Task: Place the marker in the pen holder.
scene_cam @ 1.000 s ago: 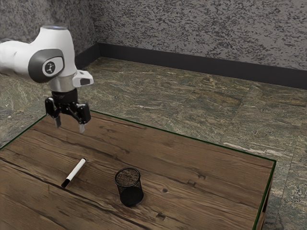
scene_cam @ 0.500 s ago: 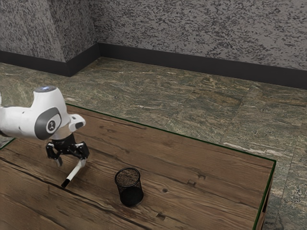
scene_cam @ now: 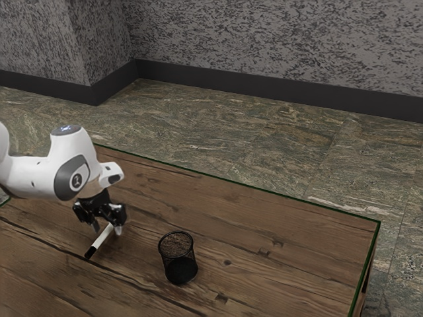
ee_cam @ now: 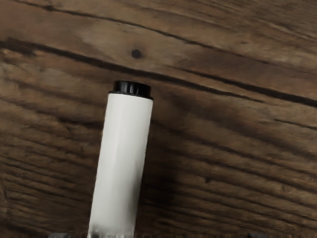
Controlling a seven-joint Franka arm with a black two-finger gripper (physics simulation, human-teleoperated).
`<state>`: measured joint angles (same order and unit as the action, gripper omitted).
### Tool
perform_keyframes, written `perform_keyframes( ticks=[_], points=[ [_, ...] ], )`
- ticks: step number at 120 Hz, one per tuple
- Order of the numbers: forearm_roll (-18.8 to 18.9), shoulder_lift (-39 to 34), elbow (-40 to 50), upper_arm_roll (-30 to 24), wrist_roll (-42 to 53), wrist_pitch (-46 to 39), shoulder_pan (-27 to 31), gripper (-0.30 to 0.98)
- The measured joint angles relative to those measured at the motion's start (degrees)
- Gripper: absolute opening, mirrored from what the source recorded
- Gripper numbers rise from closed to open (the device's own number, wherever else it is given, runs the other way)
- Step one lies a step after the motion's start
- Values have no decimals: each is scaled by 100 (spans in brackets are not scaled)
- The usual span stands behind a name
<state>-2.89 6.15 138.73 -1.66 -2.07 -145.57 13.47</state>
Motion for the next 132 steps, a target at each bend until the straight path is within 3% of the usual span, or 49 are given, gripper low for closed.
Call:
perform_keyframes(
  ticks=[34,48,79,132],
  points=[
    [-103,435,-659,16,294,489,149,33],
    [-154,731,-1288,21,385,1168,149,31],
    [-155,906,-1489,25,545,2354,216,29],
    [-99,1368,-2064,25,818,2859,225,26]
  ],
)
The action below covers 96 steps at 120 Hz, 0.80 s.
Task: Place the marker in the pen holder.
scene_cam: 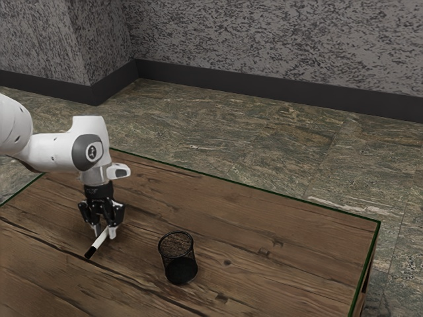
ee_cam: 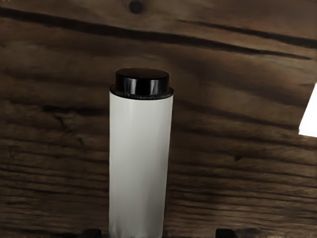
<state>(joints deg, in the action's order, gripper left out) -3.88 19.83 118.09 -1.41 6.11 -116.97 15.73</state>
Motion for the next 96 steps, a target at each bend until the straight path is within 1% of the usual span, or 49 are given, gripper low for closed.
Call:
perform_keyframes(
  ticks=[18,40,54,68,86,96],
  points=[
    [-10,-2,24,8,93,6,1,7],
    [23,-25,52,8,145,-14,0,-6],
    [123,-316,91,8,143,-112,1,-9],
    [390,-859,198,-8,134,-412,-99,-10],
    [666,-1415,353,-131,108,-1081,-558,-10],
    [747,-1673,488,-235,78,-1510,-963,-10]
  ],
)
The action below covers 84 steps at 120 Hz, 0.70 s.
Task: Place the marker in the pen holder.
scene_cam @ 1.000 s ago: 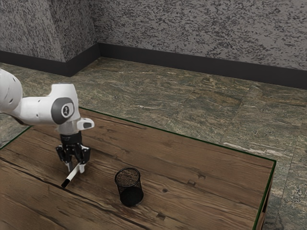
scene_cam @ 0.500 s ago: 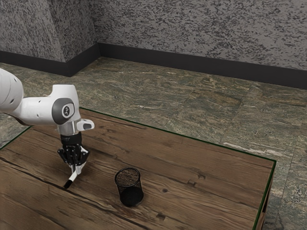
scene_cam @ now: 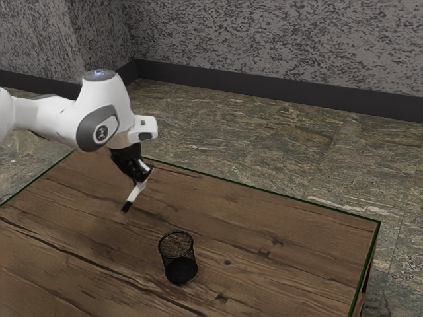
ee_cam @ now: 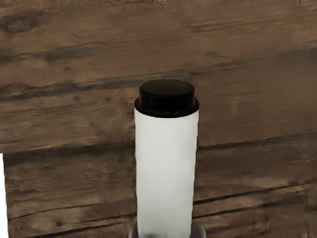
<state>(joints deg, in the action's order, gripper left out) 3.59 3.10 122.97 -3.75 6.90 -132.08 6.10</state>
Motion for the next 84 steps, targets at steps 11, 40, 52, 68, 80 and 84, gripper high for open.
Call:
perform_keyframes(
  ticks=[11,40,52,68,80,84],
  points=[
    [48,-436,176,-87,-86,-352,-514,-10],
    [89,-1358,1068,-756,-553,-922,-945,-10],
    [97,-1628,1393,-1185,-859,-1017,-938,-10],
    [99,-1800,1731,-1364,-1254,-1101,-932,-10],
    [97,-1896,1850,-1440,-1525,-1139,-914,-10],
    [96,-1932,1866,-1472,-1609,-1146,-907,-10]
  ],
)
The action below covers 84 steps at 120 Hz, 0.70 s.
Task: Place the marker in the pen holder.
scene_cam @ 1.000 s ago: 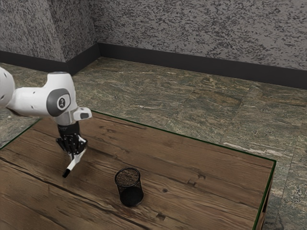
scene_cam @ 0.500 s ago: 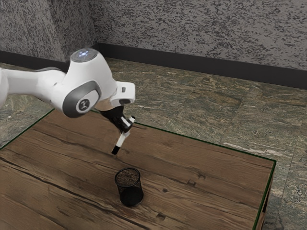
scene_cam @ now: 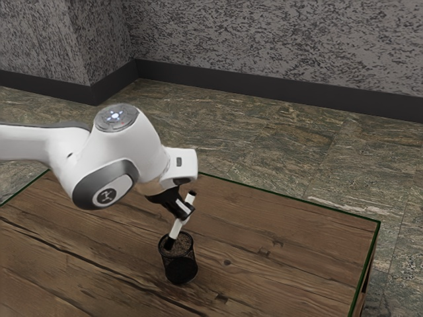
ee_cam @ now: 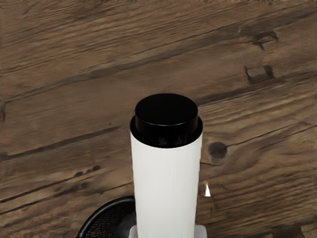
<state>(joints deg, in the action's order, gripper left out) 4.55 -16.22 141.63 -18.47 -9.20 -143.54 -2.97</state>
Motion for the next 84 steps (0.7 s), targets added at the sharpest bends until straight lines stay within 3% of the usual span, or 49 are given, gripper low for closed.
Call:
perform_keyframes(
  ticks=[12,44,60,84],
  points=[
    [79,189,11,-29,-222,-58,112,-10],
    [863,665,-77,-20,-630,-501,311,-10],
    [1073,690,-81,-20,-767,-725,335,-10],
    [1063,517,-66,-17,-804,-855,332,33]
  ],
)
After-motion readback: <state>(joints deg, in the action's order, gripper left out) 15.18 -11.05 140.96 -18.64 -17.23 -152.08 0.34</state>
